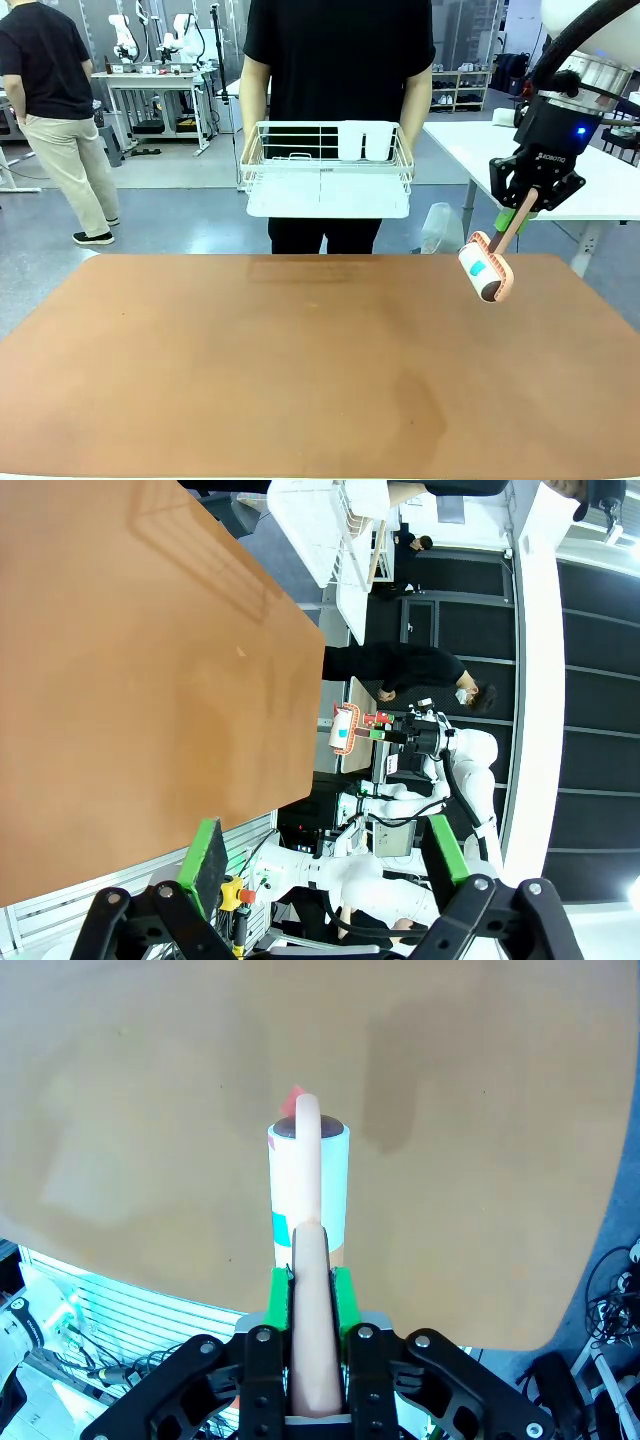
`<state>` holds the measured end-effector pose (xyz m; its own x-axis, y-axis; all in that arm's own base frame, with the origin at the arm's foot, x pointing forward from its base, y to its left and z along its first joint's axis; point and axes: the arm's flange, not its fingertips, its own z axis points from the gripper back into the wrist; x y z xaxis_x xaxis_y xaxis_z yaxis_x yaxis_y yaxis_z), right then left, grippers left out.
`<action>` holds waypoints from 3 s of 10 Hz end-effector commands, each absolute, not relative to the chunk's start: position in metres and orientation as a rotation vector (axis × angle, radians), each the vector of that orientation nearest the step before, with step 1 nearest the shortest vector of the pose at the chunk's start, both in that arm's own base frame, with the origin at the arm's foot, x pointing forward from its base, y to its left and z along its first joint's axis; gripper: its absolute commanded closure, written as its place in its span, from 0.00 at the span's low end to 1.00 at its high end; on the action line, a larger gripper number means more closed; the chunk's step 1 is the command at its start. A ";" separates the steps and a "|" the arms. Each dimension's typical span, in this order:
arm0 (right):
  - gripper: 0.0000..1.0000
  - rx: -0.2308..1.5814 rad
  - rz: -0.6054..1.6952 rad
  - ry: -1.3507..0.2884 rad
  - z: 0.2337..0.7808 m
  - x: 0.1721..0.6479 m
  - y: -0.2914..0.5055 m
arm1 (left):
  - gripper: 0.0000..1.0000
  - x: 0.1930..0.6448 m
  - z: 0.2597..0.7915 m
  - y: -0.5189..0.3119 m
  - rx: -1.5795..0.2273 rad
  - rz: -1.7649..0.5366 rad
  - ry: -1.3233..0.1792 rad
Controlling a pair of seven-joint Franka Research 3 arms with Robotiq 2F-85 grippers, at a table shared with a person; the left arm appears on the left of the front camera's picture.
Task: Clean the table.
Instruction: Place the Lint Roller down when the Dish drying rack is positioned in the middle of the table.
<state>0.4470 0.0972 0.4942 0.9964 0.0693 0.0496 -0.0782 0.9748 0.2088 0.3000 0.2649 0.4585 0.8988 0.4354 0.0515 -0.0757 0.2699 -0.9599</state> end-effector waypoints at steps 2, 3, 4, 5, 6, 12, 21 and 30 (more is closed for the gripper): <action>0.79 0.212 0.057 -0.049 0.497 0.444 0.100 | 0.00 0.297 0.461 0.266 -1.261 0.346 -0.341; 0.79 0.212 0.057 -0.049 0.497 0.444 0.100 | 0.00 0.297 0.461 0.266 -1.261 0.346 -0.341; 0.79 0.212 0.057 -0.049 0.497 0.444 0.100 | 0.00 0.297 0.461 0.266 -1.261 0.346 -0.341; 0.79 0.212 0.057 -0.049 0.497 0.444 0.100 | 0.00 0.297 0.461 0.266 -1.261 0.346 -0.341; 0.79 0.212 0.057 -0.049 0.497 0.444 0.100 | 0.00 0.297 0.461 0.266 -1.261 0.346 -0.341; 0.79 0.212 0.057 -0.049 0.497 0.444 0.100 | 0.00 0.297 0.461 0.266 -1.261 0.346 -0.341; 0.79 0.212 0.057 -0.049 0.497 0.444 0.100 | 0.00 0.297 0.461 0.266 -1.261 0.346 -0.341; 0.79 0.212 0.074 -0.042 0.494 0.447 0.097 | 0.00 0.297 0.461 0.266 -1.261 0.346 -0.341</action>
<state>0.4472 0.0972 0.4937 0.9964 0.0692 0.0484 -0.0778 0.9748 0.2089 0.3000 0.2649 0.4585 0.8988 0.4354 0.0515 -0.0757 0.2699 -0.9599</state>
